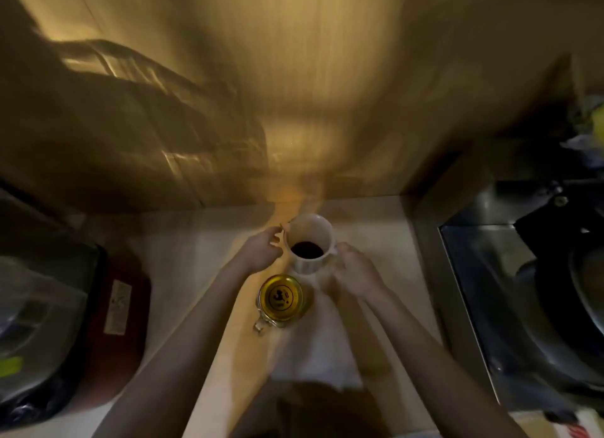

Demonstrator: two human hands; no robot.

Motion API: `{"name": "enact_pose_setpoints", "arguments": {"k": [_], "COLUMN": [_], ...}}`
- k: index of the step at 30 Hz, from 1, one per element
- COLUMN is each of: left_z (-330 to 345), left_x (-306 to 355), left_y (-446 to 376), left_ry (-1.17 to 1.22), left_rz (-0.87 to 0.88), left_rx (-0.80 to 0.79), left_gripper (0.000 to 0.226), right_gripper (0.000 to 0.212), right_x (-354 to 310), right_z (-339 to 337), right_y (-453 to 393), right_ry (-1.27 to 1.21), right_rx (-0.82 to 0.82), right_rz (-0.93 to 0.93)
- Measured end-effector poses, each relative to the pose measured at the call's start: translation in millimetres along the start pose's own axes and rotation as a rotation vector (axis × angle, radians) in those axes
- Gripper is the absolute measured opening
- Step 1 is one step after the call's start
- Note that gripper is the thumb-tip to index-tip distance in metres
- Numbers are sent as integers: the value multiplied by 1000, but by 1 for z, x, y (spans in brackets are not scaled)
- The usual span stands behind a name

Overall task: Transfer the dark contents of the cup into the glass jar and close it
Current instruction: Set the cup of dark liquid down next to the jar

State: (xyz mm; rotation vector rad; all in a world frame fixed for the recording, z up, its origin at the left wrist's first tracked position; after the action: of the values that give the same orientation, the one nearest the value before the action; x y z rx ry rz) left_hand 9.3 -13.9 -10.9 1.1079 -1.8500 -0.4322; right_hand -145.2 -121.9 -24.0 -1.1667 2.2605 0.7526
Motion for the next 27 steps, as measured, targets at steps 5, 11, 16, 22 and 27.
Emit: {"name": "enact_pose_setpoints", "arguments": {"k": [5,11,16,22,27], "left_z": [8,5,-6,2,29], "left_x": [0,12,27,44,39], "left_y": [5,18,42,91,121], "left_ry": [327,434,422,490,538], "left_rz": [59,55,111,217,233], "left_rx": [15,-35,-29,-24,-58], "left_gripper": [52,39,46,51,51], "right_gripper": [12,15,13,21,27], "right_x": [2,-3,-15,-27,-16], "right_z": [6,2,-18,-46,-44], "right_y": [0,-4,13,57,99], "right_ry": [-12,-154,-266,-418,-468], "right_rx": [139,150,240,461,494], "right_rz": [45,100,46,-11,-11]}}
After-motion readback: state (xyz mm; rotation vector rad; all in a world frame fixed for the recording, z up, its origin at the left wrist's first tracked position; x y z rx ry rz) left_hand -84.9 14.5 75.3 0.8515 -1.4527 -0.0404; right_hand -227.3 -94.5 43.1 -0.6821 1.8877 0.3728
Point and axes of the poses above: each hand's wrist, its own y-axis away from the middle knuckle, its own z-axis out of the palm, x = y × z, the point moved 2 cm from there along -y, towards the middle knuckle, and after that the axes turned 12 degrees about -z, right-handed, at the moved point
